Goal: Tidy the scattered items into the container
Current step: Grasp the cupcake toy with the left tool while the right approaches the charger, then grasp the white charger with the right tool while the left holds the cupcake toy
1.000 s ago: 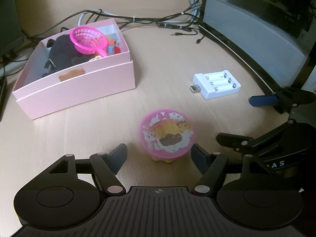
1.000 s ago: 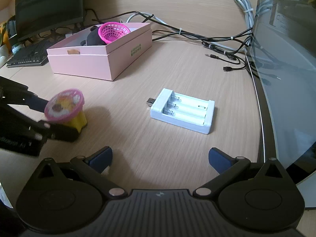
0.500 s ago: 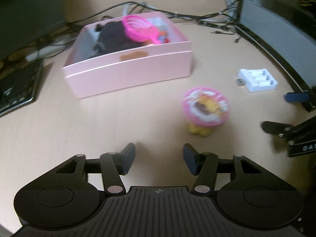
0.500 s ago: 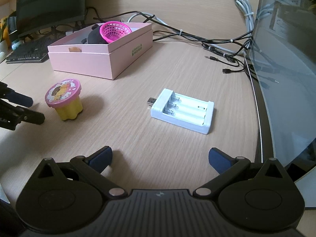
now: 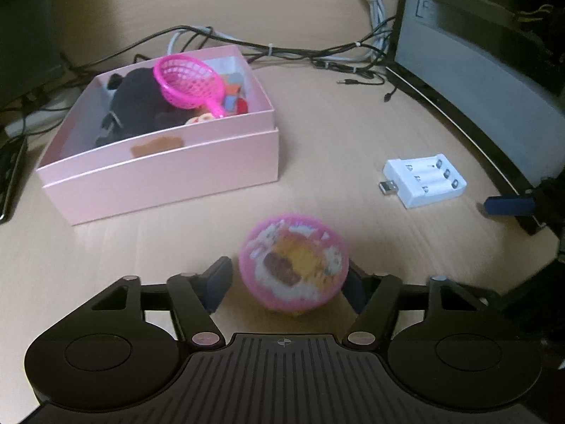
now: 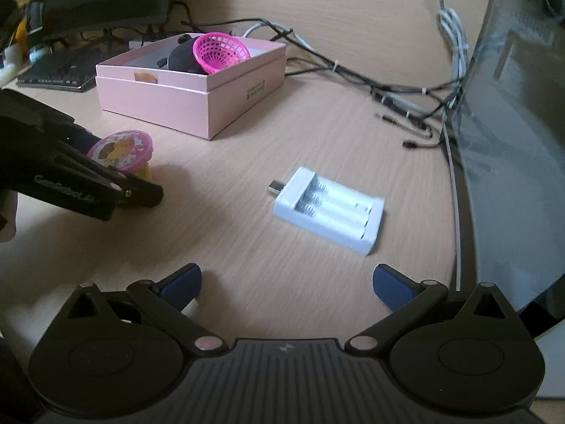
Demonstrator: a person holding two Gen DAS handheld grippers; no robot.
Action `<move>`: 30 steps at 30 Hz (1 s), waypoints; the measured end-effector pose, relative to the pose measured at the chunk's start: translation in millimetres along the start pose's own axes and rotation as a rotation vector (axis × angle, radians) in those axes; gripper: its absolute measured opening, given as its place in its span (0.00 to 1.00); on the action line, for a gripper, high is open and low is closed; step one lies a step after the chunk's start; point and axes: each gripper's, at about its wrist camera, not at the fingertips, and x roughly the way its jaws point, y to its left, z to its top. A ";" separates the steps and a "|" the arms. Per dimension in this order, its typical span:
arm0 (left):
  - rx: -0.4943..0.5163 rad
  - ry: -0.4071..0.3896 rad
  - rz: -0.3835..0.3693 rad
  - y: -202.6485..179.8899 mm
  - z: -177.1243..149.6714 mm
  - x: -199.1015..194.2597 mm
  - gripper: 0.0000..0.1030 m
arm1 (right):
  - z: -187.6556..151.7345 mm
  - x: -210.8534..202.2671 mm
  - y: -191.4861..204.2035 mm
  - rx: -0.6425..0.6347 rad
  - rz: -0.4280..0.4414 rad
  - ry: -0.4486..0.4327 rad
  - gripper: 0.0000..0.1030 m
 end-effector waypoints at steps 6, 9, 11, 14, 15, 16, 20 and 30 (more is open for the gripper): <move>-0.021 -0.009 -0.002 7.7 -1.0 -13.3 0.58 | 22.9 3.6 -10.4 0.126 -0.040 -0.085 1.00; -0.041 -0.007 0.013 14.6 -5.1 -22.2 0.58 | 32.5 20.6 -12.0 0.164 -0.074 -0.069 1.00; -0.064 0.000 0.023 21.5 -9.3 -28.1 0.58 | 36.8 30.2 -13.4 0.181 -0.099 -0.056 1.00; -0.089 0.006 0.045 31.9 -16.0 -36.8 0.58 | 37.5 40.4 -19.0 0.226 -0.101 -0.026 1.00; -0.097 0.005 0.053 34.9 -18.1 -39.6 0.58 | 36.9 43.0 -21.6 0.244 -0.099 -0.018 1.00; -0.106 0.005 0.060 37.1 -19.8 -42.0 0.58 | 36.1 44.8 -23.9 0.261 -0.096 -0.009 0.99; -0.127 0.006 0.076 45.2 -25.4 -49.1 0.58 | 33.8 49.6 -30.1 0.315 -0.054 0.031 0.77; -0.097 0.001 0.057 47.5 -26.5 -53.2 0.58 | 39.9 25.4 -5.7 0.233 -0.028 -0.016 0.76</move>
